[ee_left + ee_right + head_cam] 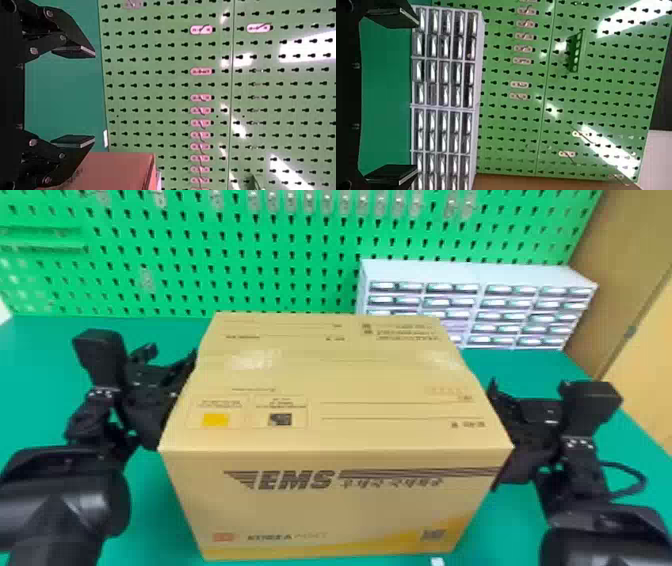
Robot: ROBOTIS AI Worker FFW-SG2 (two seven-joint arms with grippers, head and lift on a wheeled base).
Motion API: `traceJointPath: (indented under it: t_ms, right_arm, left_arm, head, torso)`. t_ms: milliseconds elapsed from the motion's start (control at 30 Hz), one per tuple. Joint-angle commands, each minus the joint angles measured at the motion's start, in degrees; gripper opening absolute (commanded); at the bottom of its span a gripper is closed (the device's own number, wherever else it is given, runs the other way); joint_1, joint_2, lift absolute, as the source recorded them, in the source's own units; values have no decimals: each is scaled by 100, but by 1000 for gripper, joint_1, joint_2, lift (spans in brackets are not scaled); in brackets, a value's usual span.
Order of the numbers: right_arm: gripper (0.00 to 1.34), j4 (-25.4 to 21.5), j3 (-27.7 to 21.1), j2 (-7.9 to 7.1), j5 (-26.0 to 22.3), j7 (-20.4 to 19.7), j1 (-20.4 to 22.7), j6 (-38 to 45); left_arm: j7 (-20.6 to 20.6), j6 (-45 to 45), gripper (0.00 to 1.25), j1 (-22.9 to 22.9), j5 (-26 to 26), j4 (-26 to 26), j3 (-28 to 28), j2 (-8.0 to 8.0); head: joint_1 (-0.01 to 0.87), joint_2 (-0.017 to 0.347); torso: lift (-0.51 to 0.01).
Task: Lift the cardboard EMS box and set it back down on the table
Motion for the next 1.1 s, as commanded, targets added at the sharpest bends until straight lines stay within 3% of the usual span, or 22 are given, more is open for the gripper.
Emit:
traceJointPath:
  t_ms: [0, 633, 1067]
  right_arm:
    - [1310, -119, -202, 23, 32, 1, 88, -1]
    - [1309, -418, -500, 84, 76, 1, 281, -1]
    - [1269, -629, -518, 23, -38, 1, 307, 351]
  left_arm:
    - [1, -1, 761, -2, -25, -7, 141, 8]
    - [-8, -1, 761, 60, -16, -69, 308, -1]
    - [1, -1, 761, 16, 19, -174, 291, -1]
  head:
    - [678, -14]
    - [678, -14]
    - [678, -14]
  torso:
    - [-89]
    - [-89]
    - [-89]
